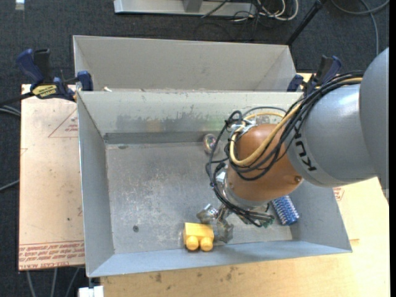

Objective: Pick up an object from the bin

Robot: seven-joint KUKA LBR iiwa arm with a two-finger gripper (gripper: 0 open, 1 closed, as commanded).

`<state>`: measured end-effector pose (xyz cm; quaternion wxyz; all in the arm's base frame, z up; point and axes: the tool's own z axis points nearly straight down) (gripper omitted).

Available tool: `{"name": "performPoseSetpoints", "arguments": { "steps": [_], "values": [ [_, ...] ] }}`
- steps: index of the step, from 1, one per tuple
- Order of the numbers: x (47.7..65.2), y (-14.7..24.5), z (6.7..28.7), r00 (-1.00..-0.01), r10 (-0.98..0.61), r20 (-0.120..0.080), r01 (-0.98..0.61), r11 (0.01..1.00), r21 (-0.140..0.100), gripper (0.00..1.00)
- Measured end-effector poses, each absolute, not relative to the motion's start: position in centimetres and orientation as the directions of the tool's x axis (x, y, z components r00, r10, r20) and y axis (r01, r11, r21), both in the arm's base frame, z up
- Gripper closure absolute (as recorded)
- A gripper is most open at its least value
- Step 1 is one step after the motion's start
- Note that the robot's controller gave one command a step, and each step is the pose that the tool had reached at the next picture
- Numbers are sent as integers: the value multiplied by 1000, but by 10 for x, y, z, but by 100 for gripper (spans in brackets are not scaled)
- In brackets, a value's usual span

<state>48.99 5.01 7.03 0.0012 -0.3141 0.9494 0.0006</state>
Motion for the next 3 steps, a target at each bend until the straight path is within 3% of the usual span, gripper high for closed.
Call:
{"name": "performPoseSetpoints", "arguments": {
  "steps": [1, 2, 3],
  "values": [
    [521, 179, 71, -764, -645, -8, -645, 764, 1, 100],
    [520, 174, 70, -770, -638, -3, -638, 770, 1, 0],
    [485, 220, 74, -820, -572, -21, -573, 820, -3, 0]
  ]
}}
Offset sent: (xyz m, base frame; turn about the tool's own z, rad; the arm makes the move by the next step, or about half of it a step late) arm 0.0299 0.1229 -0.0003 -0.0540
